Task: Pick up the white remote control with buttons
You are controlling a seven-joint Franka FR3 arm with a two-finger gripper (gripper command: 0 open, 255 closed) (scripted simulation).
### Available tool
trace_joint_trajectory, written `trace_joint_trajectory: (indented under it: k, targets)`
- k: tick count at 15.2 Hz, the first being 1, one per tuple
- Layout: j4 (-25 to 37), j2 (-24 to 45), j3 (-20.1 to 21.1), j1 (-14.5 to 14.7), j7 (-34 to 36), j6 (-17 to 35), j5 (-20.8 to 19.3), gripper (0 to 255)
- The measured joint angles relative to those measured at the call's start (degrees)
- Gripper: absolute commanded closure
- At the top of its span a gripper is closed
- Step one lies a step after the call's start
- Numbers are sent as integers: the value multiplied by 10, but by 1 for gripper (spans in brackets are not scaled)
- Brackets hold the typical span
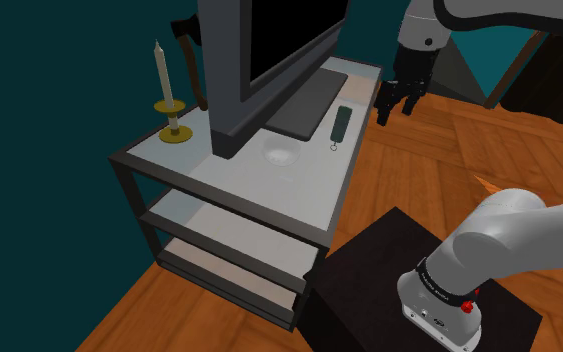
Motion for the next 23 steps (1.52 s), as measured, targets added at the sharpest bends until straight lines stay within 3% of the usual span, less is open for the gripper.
trace_joint_trajectory:
  k: [3,11,19,20,23]
  targets:
    - [16,27,-15,9,-39,10,-5,0]
    - [122,201,-84,63,-282,59,-6,0]
    - [77,214,-89,66,-302,116,-6,0]
    - [74,214,-89,66,-302,118,-6,255]
    - [72,213,-89,66,-302,121,-6,255]
